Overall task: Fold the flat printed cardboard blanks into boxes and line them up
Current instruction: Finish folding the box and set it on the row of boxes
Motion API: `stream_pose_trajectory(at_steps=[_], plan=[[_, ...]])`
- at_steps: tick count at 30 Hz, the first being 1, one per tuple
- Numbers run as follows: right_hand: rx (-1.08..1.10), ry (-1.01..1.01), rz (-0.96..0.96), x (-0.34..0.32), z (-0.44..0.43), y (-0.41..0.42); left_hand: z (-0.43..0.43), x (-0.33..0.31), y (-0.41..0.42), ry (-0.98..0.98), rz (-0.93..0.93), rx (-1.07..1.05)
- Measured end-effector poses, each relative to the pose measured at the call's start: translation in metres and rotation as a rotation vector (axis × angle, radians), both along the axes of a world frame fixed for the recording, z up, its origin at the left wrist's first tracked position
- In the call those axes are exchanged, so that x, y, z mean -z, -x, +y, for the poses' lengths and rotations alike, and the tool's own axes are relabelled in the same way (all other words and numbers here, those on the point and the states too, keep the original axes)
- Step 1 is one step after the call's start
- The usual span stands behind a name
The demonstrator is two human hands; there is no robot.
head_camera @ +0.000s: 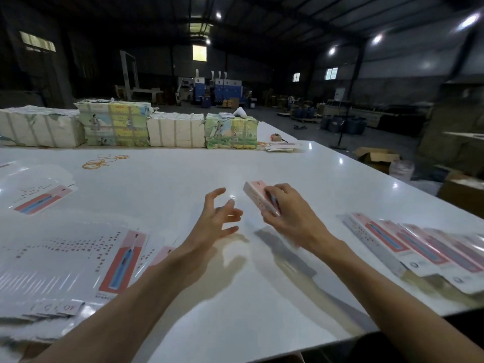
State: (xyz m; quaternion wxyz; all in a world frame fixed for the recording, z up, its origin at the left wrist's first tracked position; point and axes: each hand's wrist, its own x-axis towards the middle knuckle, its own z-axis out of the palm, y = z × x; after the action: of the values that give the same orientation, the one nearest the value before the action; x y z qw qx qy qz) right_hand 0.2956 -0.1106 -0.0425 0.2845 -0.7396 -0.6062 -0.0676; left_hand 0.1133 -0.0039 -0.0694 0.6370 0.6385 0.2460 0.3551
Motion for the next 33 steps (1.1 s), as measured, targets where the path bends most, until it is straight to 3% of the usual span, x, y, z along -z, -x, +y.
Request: stream_pose_trajectory(at_steps=[6, 8, 10, 14, 21, 27, 30, 33], plan=[[0.411, 0.140, -0.097, 0.016, -0.072, -0.063, -0.002, 0.006, 0.002, -0.225, 0.118, 0.037], [0.510, 0.229, -0.230, 0.026, -0.093, -0.073, -0.002, 0.007, 0.002, -0.263, 0.144, 0.049], [0.571, 0.297, -0.319, 0.031, -0.108, -0.079, -0.001, 0.008, 0.003, -0.294, 0.167, 0.047], [0.618, 0.313, -0.307, 0.026, -0.125, -0.084, 0.002, 0.012, 0.004, -0.357, 0.217, 0.056], [0.630, 0.322, -0.377, 0.014, -0.121, -0.076, 0.001, 0.011, 0.008, -0.427, 0.291, 0.065], [0.305, 0.113, -0.373, -0.008, -0.023, -0.019, -0.006, 0.007, 0.009, -0.457, 0.324, 0.029], [0.180, 0.088, -0.224, -0.003, 0.020, 0.022, -0.006, 0.005, 0.011, -0.476, 0.359, -0.131], [0.144, 0.073, -0.104, 0.018, 0.038, 0.043, -0.002, 0.003, 0.016, -0.605, 0.516, -0.299]])
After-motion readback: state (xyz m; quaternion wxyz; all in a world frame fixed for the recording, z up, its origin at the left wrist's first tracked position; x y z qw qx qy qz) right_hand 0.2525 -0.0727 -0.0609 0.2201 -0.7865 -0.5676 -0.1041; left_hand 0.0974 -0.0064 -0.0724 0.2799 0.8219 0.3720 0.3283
